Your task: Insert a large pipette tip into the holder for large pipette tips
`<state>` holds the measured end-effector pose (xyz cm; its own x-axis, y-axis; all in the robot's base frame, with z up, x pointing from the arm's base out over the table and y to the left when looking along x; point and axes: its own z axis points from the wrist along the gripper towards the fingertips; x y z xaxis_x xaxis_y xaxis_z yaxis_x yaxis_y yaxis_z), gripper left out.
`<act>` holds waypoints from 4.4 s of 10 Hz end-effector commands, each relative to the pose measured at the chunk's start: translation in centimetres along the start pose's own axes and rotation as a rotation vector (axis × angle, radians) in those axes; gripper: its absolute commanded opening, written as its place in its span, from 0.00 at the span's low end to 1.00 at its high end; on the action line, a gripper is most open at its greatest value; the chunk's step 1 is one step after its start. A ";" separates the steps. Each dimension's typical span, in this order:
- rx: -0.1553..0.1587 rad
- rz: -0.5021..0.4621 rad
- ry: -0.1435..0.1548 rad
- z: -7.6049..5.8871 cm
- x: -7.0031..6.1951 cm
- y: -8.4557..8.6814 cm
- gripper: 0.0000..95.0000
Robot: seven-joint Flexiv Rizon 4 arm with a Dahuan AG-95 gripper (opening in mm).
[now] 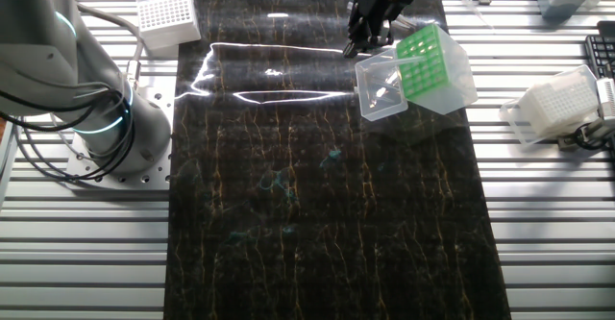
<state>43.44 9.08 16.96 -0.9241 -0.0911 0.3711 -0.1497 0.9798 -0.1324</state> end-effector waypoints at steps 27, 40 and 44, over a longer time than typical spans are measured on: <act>-0.188 0.065 -0.091 0.2 -1.8 -3.9 0.00; -0.238 0.081 -0.092 1.0 -2.5 -3.0 0.00; -0.290 0.108 -0.083 -2.0 -4.0 -2.9 0.00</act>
<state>47.94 6.84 17.70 -0.9584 0.0128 0.2850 0.0439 0.9937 0.1029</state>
